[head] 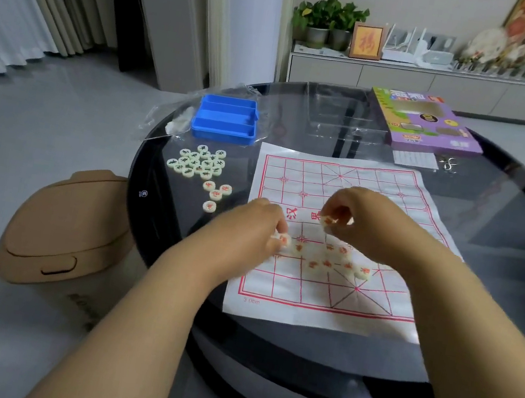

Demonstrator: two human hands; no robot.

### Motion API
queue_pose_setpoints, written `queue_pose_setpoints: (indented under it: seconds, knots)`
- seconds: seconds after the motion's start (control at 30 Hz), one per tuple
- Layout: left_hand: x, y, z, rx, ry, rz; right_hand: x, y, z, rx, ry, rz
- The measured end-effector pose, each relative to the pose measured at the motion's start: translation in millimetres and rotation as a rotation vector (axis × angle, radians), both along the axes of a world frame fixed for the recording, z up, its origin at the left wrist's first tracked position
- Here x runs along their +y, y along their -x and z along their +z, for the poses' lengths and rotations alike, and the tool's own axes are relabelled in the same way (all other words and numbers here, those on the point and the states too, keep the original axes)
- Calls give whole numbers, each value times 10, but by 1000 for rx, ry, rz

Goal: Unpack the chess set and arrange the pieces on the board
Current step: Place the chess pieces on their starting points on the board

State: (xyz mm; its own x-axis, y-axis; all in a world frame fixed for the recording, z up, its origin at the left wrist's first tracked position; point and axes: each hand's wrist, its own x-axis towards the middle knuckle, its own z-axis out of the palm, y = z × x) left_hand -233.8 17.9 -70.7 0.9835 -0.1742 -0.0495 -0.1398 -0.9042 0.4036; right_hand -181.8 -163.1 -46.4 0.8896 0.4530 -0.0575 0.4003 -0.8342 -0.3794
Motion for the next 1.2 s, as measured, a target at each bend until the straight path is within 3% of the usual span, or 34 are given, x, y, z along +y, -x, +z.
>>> queue_pose_setpoints:
  seconds: [0.17,0.47,0.6,0.83,0.97,1.2]
  knots:
    - [-184,41,-60,89,-95,-145,-453,-5,-102,49,82,-80]
    - [-230,73,-57,126,-106,-163,-594,21,-184,97,77,-94]
    - [-112,62,14,35,-34,-37,-459,-2,-115,8,-10,-107]
    - [402,-130,-151,-223,-90,357,424,-122,-130,-61,-78,48]
    - [624,-289,-257,-184,-165,466,907,-296,-215,-92,-87,122]
    - [828,-421,-362,-72,-179,384,1429,-594,-392,-148,39,273]
